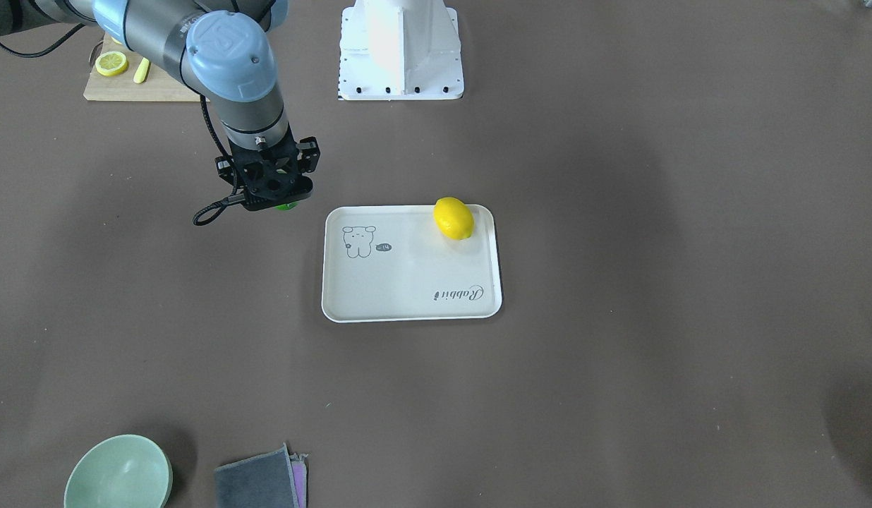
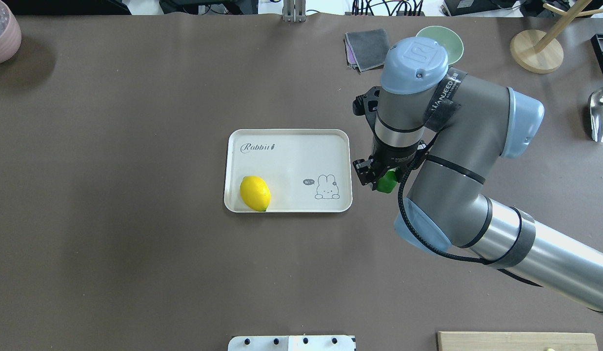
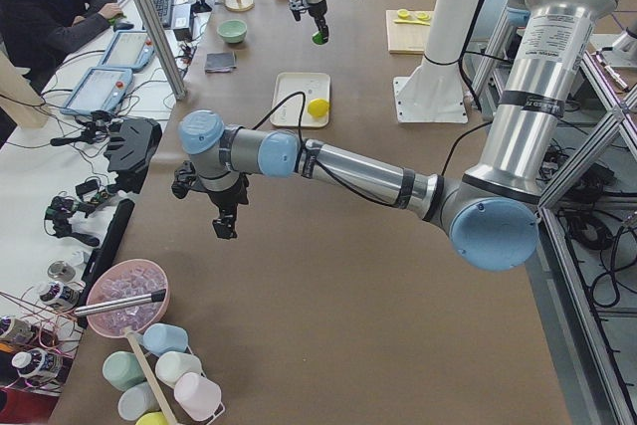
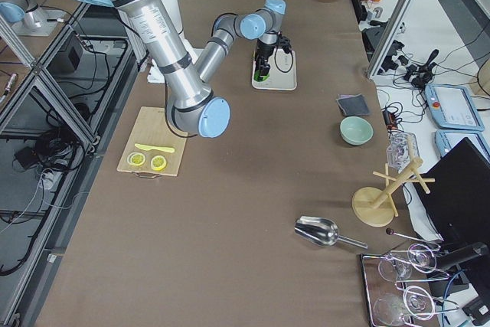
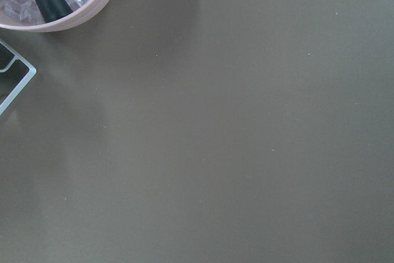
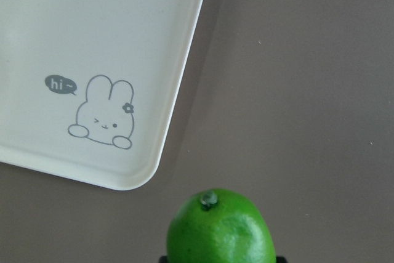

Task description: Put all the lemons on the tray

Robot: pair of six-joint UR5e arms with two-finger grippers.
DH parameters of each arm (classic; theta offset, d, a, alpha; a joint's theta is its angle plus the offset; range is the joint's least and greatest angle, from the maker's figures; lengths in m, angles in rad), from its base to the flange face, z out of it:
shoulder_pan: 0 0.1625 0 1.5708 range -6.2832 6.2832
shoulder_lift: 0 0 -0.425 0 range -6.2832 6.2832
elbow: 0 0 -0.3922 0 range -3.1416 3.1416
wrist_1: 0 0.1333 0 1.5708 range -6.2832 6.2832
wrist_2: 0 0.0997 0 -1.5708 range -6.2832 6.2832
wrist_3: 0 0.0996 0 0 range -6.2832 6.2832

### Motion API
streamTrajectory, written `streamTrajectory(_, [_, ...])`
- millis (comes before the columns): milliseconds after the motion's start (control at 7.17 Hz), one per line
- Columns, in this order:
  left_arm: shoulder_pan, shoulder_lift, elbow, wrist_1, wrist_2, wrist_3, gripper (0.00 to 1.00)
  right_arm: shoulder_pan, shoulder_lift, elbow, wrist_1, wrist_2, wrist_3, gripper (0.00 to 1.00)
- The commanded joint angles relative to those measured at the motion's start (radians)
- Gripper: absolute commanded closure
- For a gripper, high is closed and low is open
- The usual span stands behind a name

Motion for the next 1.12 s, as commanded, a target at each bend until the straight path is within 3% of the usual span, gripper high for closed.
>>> streamTrajectory(0, [0.000,-0.001,-0.009,0.010,0.000,-0.009,0.02,-0.024,0.037,-0.054,0.108,0.001,0.162,1.00])
streamTrajectory(558, [0.005,-0.001,-0.006,0.010,0.002,-0.009,0.02,-0.035,0.064,-0.065,0.113,0.002,0.186,1.00])
streamTrajectory(977, [0.012,-0.001,-0.006,0.008,0.002,-0.015,0.02,-0.035,0.031,0.054,0.027,0.005,0.188,1.00])
